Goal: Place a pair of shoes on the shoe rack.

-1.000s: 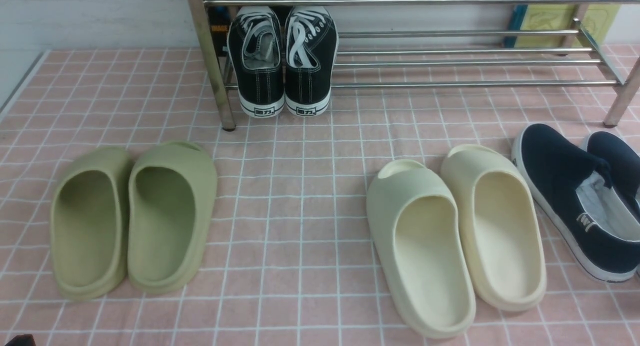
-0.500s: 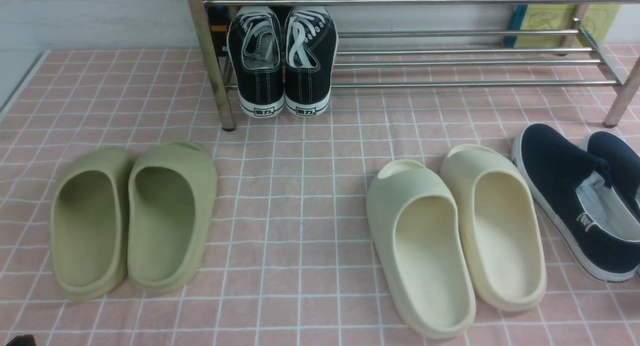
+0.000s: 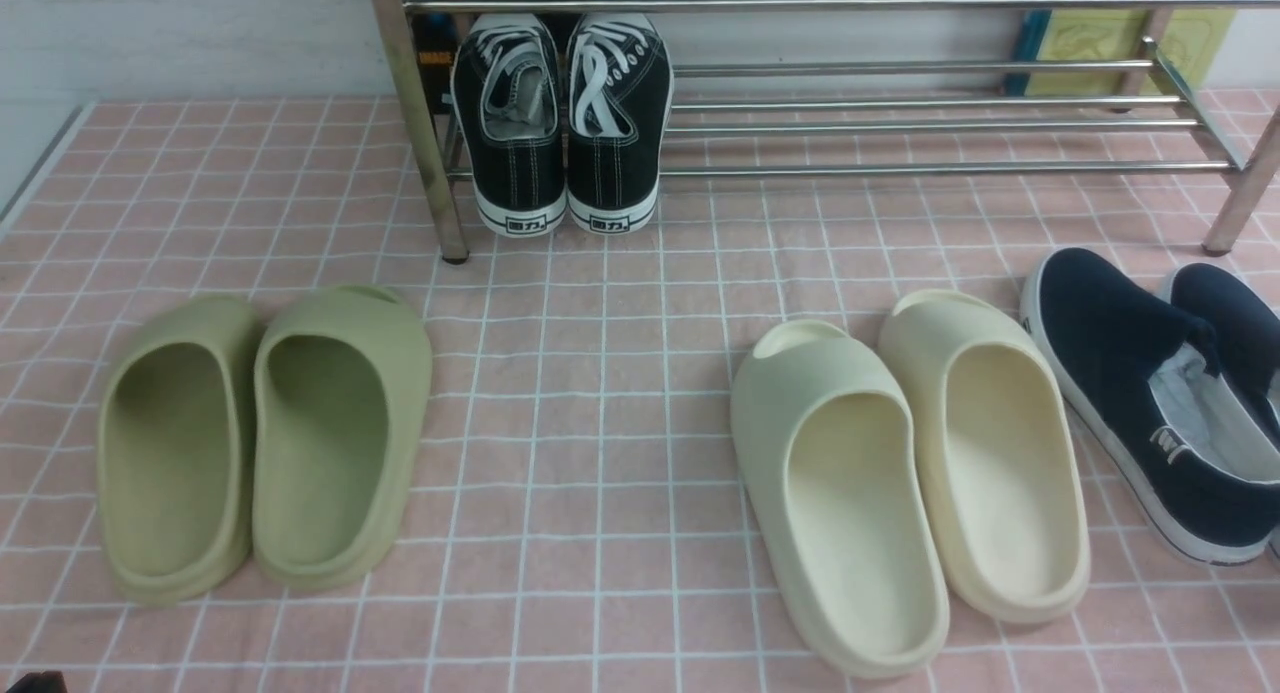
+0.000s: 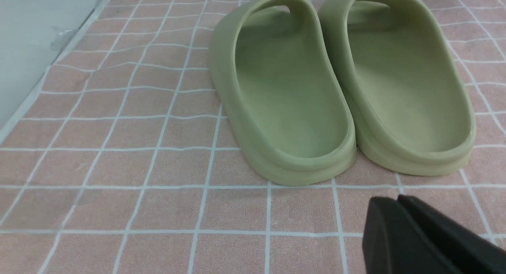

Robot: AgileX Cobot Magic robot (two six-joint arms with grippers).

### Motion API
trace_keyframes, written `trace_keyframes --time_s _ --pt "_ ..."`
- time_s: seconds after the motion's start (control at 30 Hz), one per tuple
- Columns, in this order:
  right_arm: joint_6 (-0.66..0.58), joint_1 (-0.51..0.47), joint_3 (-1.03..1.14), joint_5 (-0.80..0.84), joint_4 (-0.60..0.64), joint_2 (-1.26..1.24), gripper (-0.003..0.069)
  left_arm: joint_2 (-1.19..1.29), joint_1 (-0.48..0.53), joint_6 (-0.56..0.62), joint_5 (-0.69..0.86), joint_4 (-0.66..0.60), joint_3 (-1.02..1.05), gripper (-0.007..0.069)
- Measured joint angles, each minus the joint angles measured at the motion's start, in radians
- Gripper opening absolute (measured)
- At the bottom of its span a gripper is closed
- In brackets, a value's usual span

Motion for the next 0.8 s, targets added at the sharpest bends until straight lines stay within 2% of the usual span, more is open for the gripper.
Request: trace_keyframes --time_s 0.8 --pt "0.0 0.0 0.0 0.0 0.0 0.0 0.0239 0.0 0.0 0.0 0.0 0.002 0.0 0.0067"
